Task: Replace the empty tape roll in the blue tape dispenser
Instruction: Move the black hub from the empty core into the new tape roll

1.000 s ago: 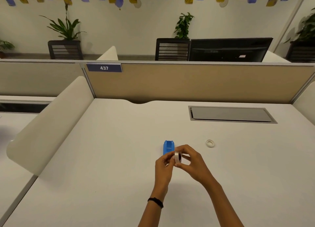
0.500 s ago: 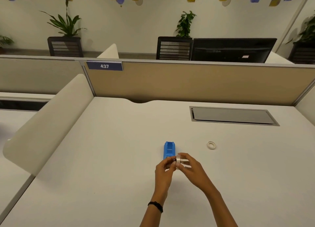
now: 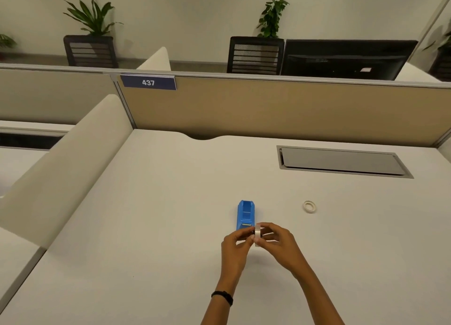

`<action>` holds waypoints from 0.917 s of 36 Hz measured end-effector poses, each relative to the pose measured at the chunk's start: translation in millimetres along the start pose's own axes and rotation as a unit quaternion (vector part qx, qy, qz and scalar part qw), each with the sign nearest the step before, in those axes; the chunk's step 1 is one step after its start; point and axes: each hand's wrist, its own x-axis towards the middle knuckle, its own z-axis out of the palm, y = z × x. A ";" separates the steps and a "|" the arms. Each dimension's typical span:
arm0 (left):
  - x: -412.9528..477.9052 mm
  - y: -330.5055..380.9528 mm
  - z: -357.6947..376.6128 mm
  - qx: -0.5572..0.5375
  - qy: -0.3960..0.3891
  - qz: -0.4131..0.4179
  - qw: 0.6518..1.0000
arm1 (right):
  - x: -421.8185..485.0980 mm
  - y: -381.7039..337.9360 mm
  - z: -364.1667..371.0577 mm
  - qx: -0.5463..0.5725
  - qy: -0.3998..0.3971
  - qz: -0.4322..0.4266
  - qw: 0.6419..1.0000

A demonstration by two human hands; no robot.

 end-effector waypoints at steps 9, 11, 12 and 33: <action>1.2 -4.2 1.8 -0.018 0.021 0.005 1.000 | -3.0 0.4 3.1 0.044 0.006 -0.020 0.999; 1.9 -3.7 0.5 -0.021 0.021 0.006 1.000 | -4.3 2.1 4.0 0.055 0.010 -0.032 0.998; 2.2 -3.4 -0.2 -0.021 0.024 0.007 0.999 | -4.9 2.9 4.7 0.058 0.009 -0.039 0.998; 24.7 -2.7 -15.2 0.044 -0.079 0.020 0.996 | 2.9 12.2 4.5 0.095 0.009 0.001 0.995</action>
